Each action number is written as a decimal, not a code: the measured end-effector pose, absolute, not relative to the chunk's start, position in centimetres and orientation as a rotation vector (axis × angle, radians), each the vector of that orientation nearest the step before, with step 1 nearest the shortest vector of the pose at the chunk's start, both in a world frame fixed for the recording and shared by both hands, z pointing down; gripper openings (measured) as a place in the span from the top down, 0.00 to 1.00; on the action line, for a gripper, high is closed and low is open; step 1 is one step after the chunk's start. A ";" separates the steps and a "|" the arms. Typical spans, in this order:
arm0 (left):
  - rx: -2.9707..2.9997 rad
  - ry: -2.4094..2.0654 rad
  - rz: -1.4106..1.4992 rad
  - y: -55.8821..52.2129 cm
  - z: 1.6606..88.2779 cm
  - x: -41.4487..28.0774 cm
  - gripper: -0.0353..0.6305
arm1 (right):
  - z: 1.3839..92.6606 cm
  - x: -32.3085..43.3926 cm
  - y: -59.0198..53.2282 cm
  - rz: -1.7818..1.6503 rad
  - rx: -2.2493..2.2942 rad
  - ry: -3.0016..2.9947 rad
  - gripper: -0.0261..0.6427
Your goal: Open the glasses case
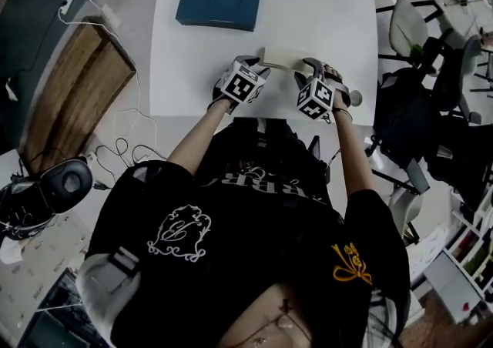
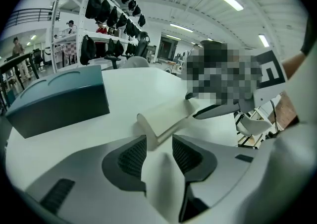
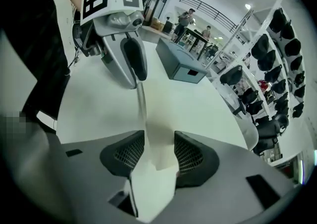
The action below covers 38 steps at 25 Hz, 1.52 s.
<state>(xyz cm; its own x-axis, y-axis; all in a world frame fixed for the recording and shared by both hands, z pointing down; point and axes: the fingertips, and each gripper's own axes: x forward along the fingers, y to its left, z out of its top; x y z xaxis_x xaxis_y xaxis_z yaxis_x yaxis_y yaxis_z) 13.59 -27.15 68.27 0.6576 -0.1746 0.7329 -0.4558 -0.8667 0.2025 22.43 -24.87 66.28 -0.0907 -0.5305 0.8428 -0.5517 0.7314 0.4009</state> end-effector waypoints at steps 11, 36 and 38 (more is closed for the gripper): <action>2.479 -0.545 1.100 -27.4 68.9 14.5 0.71 | 65.9 22.5 -25.0 0.000 0.819 -1.821 0.69; 2.514 -0.565 1.079 -27.6 69.2 14.9 0.73 | 63.4 25.9 -34.5 0.085 0.937 -1.863 0.89; 2.521 -0.570 1.090 -27.6 69.1 14.8 0.73 | 63.7 25.9 -34.8 0.095 0.931 -1.856 0.89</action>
<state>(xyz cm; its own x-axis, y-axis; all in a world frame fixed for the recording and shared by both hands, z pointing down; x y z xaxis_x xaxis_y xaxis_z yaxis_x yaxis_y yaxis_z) 14.76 -27.59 69.07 0.6260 -0.2268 0.7461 -0.4834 -0.8636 0.1431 25.90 -34.83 63.66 -0.1882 -0.5547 0.8105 -0.6344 0.6986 0.3309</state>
